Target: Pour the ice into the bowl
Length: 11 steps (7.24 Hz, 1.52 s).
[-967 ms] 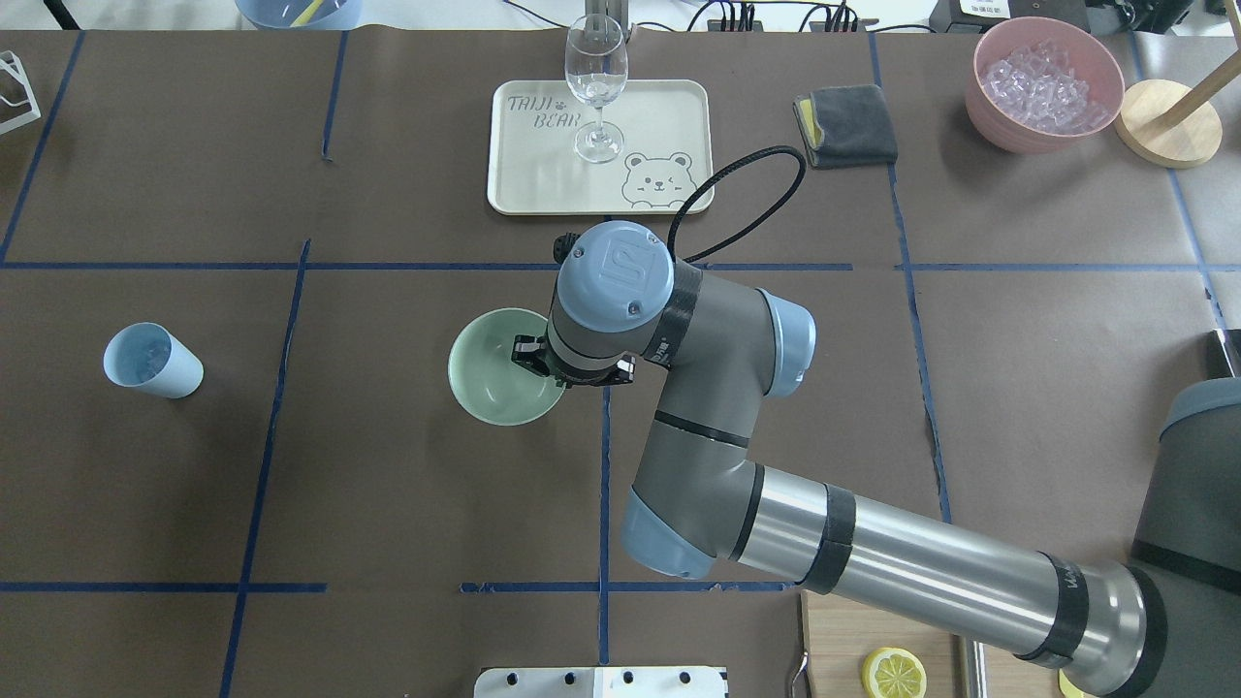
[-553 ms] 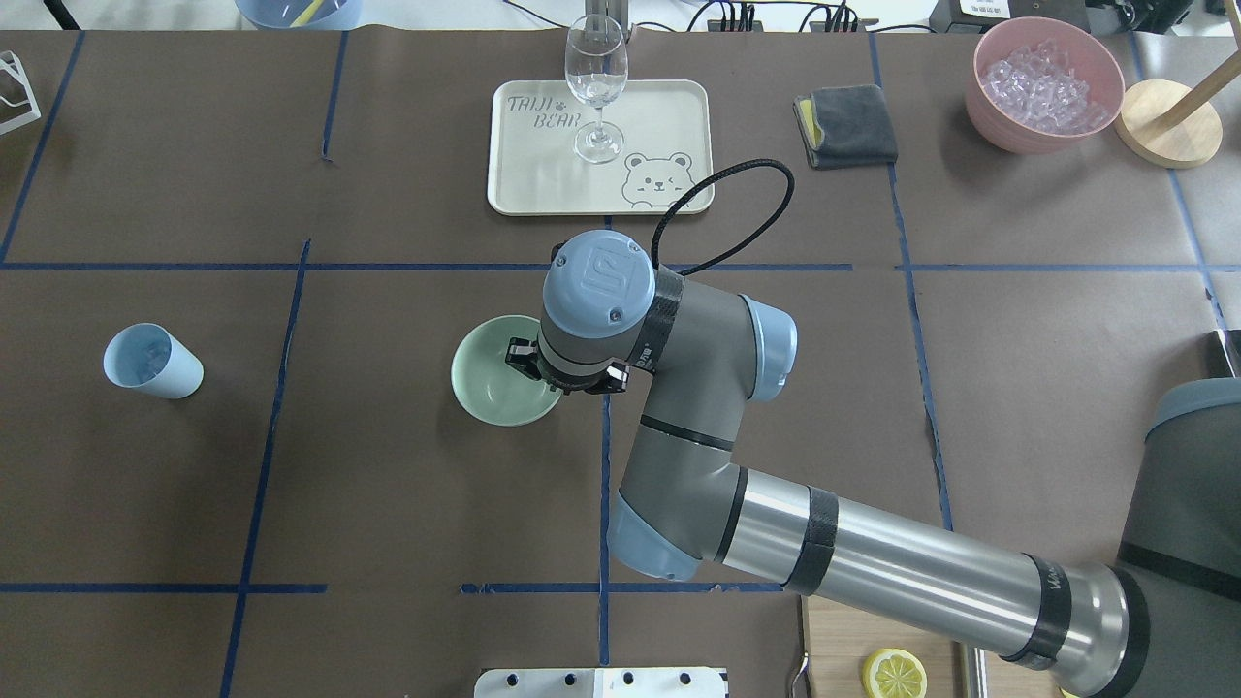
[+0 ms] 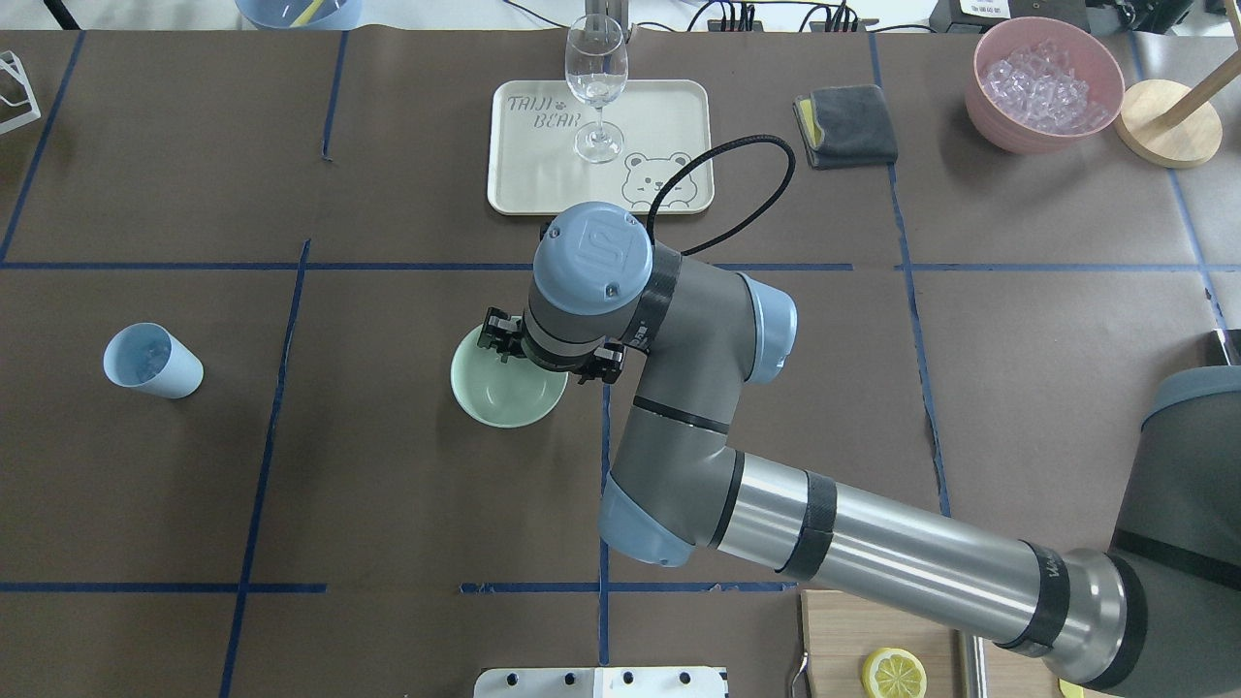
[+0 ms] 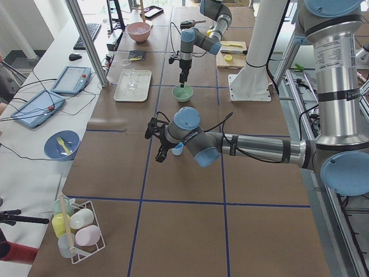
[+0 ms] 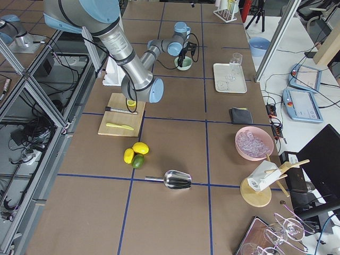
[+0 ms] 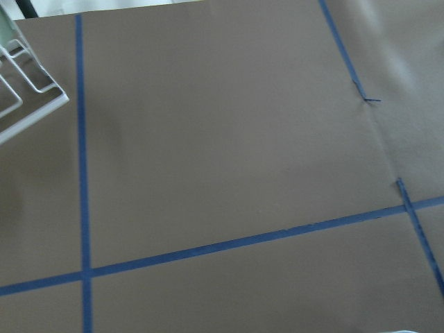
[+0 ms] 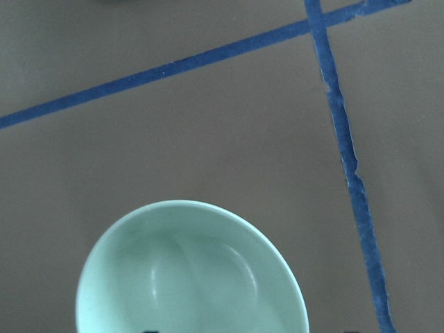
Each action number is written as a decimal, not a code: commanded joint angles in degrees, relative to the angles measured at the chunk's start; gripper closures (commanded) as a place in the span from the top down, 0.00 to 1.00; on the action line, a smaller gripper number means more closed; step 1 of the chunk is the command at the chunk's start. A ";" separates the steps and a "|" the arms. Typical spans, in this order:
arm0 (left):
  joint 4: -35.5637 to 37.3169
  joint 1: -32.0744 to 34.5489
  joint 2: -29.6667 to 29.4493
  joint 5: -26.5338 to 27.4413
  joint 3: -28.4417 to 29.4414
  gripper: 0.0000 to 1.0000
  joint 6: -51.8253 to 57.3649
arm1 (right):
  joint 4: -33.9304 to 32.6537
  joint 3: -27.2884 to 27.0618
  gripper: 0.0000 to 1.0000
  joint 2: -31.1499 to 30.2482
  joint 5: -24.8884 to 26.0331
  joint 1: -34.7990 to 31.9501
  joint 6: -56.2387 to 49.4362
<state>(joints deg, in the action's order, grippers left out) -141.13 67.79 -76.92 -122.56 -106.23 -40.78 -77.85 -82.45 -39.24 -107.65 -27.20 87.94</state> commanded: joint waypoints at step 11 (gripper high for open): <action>-6.00 -55.75 3.89 78.41 6.73 0.99 -43.77 | -0.46 -13.35 1.00 -17.27 -9.95 -13.32 -14.29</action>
<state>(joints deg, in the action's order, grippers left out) -147.19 12.10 -71.71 -47.77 -101.31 -84.64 -78.32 -95.84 -56.45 -117.57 -40.47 73.73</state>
